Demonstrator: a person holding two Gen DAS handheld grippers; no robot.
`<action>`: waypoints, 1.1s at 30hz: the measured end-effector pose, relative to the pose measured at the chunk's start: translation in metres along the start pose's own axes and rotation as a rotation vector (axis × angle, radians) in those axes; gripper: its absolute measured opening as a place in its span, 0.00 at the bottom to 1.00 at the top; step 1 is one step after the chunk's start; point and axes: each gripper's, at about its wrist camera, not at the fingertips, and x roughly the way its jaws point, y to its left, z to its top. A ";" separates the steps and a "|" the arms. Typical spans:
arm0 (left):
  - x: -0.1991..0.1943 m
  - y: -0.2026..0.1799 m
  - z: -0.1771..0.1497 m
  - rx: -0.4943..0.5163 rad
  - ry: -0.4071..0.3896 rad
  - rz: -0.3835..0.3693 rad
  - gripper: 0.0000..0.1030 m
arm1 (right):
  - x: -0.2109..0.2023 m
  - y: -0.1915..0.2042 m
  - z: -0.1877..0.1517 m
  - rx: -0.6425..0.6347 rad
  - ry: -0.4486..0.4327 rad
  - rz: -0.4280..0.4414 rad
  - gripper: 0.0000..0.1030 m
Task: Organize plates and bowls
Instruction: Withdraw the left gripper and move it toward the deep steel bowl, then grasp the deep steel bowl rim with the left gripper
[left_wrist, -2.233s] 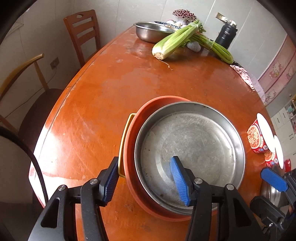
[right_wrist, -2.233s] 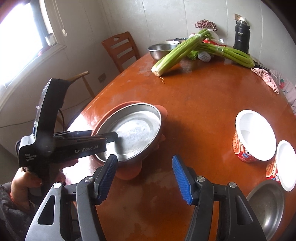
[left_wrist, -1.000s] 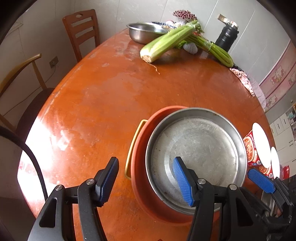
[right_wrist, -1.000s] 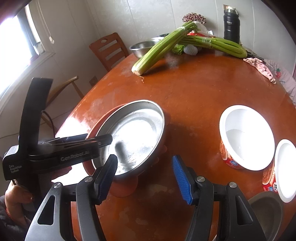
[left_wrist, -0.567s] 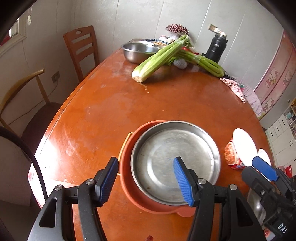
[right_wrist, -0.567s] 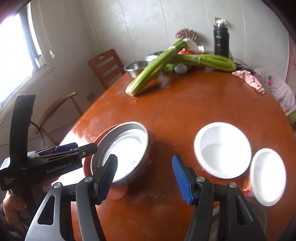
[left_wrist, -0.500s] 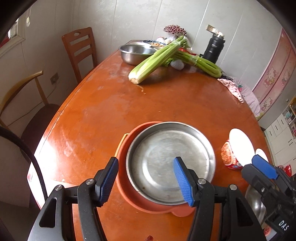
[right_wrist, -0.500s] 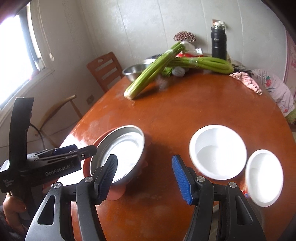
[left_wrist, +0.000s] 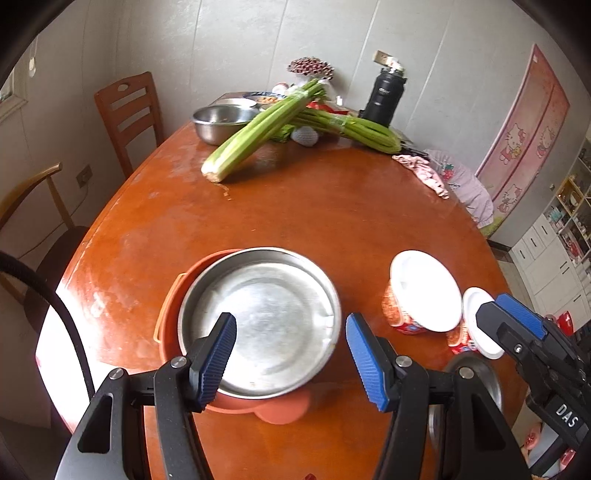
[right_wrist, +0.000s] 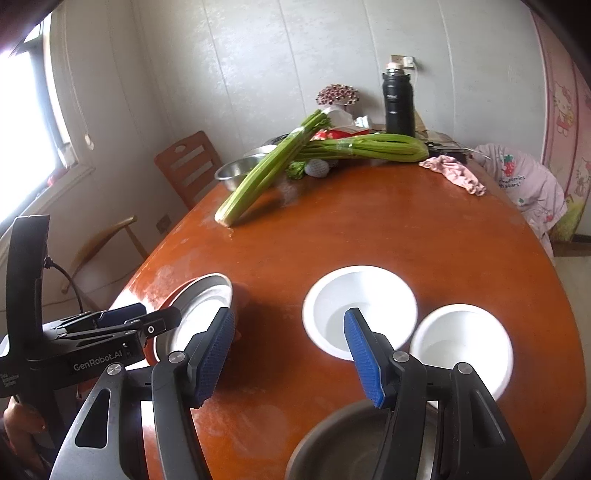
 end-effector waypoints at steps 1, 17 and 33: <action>-0.001 -0.004 0.000 0.004 -0.003 -0.005 0.60 | -0.002 -0.003 -0.001 0.001 -0.003 -0.004 0.62; -0.009 -0.068 -0.012 0.073 -0.021 -0.072 0.60 | -0.048 -0.065 -0.018 0.053 -0.043 -0.078 0.62; 0.009 -0.124 -0.033 0.141 0.039 -0.135 0.60 | -0.060 -0.110 -0.052 0.085 0.006 -0.138 0.62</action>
